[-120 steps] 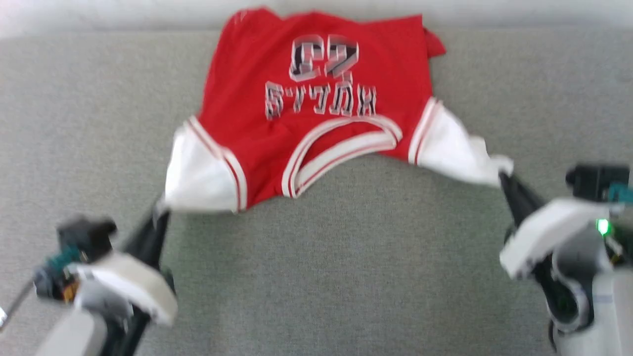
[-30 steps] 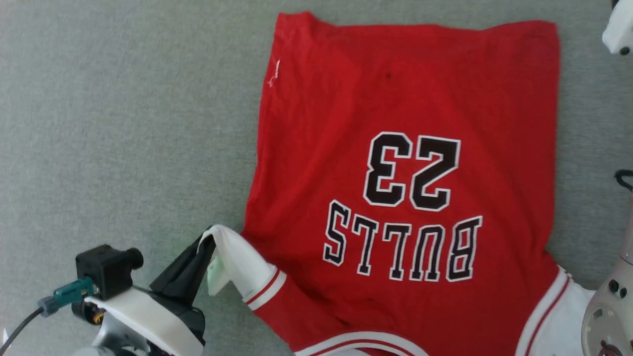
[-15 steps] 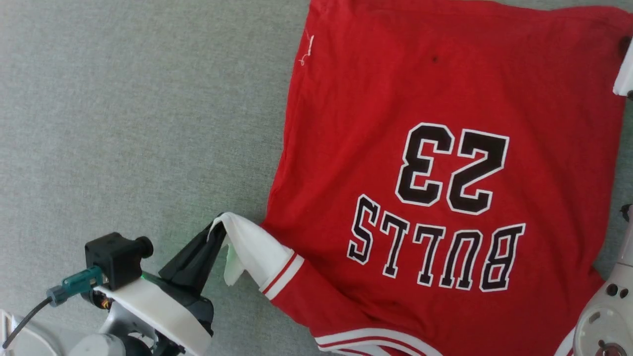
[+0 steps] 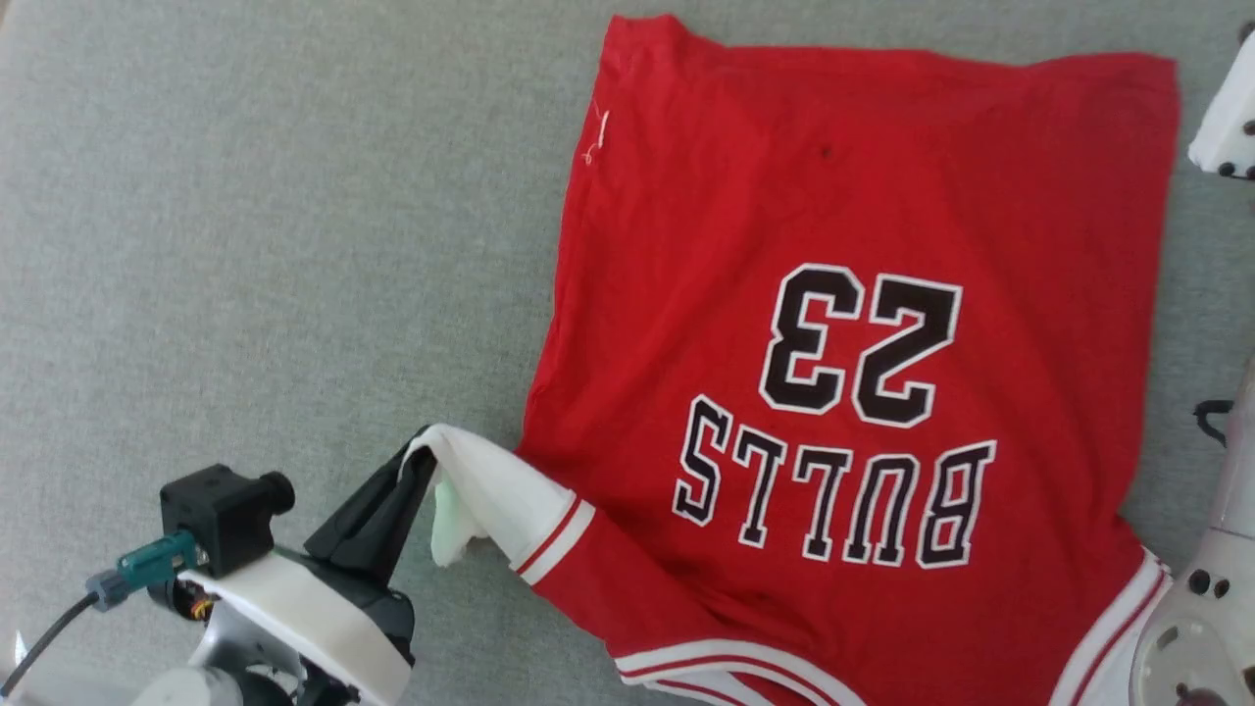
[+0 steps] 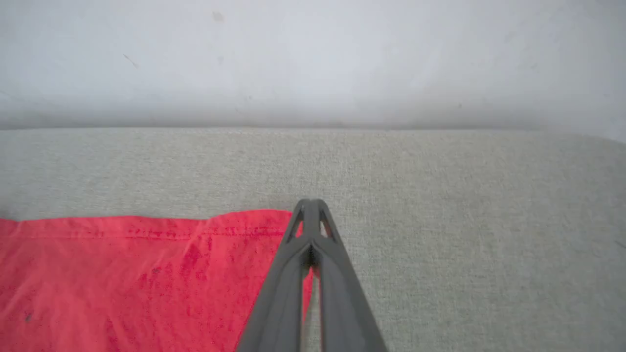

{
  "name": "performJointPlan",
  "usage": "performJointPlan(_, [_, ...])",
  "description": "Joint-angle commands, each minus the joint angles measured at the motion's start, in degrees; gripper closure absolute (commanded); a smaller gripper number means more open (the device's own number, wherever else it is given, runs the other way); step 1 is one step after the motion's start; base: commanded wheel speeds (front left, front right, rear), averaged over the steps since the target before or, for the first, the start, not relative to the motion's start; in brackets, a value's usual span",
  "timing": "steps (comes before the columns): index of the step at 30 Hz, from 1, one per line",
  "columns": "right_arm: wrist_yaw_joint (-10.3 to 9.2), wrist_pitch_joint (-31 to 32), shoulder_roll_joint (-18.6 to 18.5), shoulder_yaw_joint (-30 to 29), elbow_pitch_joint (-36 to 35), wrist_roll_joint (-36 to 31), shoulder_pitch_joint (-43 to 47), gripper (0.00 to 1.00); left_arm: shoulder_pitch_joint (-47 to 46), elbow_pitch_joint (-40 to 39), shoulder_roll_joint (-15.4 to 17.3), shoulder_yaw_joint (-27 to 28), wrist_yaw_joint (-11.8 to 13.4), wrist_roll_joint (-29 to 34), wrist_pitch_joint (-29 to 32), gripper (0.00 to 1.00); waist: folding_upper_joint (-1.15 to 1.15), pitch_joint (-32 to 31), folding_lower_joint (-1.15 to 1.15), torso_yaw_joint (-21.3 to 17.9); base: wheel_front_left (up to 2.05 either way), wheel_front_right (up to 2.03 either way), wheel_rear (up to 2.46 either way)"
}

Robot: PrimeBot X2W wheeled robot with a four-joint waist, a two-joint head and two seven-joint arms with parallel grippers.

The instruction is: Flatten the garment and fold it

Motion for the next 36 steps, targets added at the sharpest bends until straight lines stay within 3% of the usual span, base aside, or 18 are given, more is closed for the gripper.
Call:
performJointPlan(1, [-0.04, -0.74, 0.07, 0.62, -0.8, 1.4, 1.15, 1.0, 0.97, -0.35, 0.26, 0.31, 0.72, 0.33, -0.11, 1.0, 0.0, -3.79, 0.0, -2.39, 0.0, 0.0, 0.0])
performJointPlan(5, [-0.04, -2.14, 0.08, 2.91, -5.09, 5.41, 5.11, 1.0, 3.11, -1.64, 0.86, 0.74, 2.33, 0.37, 0.37, 1.0, 0.0, -7.73, 0.0, -4.35, 0.0, 0.0, 0.0])
performJointPlan(6, [-0.04, -2.54, 0.08, 3.46, -6.5, 6.59, 6.25, 0.9, 3.7, -2.04, 0.96, 0.87, 2.77, 0.35, 0.45, 1.0, 0.0, -8.49, 0.0, -4.72, 0.0, 0.0, 0.0])
performJointPlan(7, [-0.04, -2.97, 0.08, 3.88, -7.93, 8.04, 7.48, 0.66, 4.27, -2.42, 1.07, 0.93, 3.16, 0.31, 0.62, 1.0, 0.0, -9.21, 0.0, -5.02, 0.0, 0.0, 0.0])
performJointPlan(8, [-0.04, -3.33, 0.08, 4.34, -9.46, 9.23, 8.82, 0.15, 4.79, -2.88, 1.11, 1.04, 3.53, 0.3, 0.6, 1.0, 0.0, -9.79, 0.0, -5.25, 0.0, 0.0, 0.0])
performJointPlan(9, [-0.04, -3.94, 0.08, 4.83, -11.15, 10.12, 10.24, 0.0, 5.23, -3.28, 1.11, 1.14, 3.86, 0.31, 0.53, 1.0, 0.0, -10.31, 0.0, -5.38, 0.0, 0.0, 0.0])
performJointPlan(15, [-0.04, -6.02, 0.08, 7.55, -18.0, 13.68, 18.15, 0.0, 7.05, -5.16, 1.24, 1.25, 5.16, 0.32, 0.64, 1.0, 0.0, -11.34, 0.0, -5.96, 0.0, 0.0, 0.0])
performJointPlan(21, [-0.04, -7.74, 0.08, 9.22, -19.28, 13.05, 17.51, 0.0, 7.32, -6.5, 1.71, 1.59, 5.38, 0.33, 0.57, 1.0, 0.0, -10.27, 0.0, -5.64, 0.0, 0.0, 0.0])
performJointPlan(27, [-0.04, -6.74, 0.08, 8.66, -15.2, 9.06, 10.39, 0.0, 6.36, -7.75, 2.15, 1.89, 4.97, 0.66, 0.14, 1.0, 0.0, -6.51, 0.0, -4.42, 0.0, 0.0, 0.0])
performJointPlan(36, [-0.04, 1.91, 0.08, 4.31, -4.55, -0.55, 1.12, 0.0, 2.09, -7.68, 1.66, 0.96, 2.67, 1.33, -0.86, 1.0, 0.0, 1.22, 0.0, -0.61, 0.0, 0.0, 0.0])
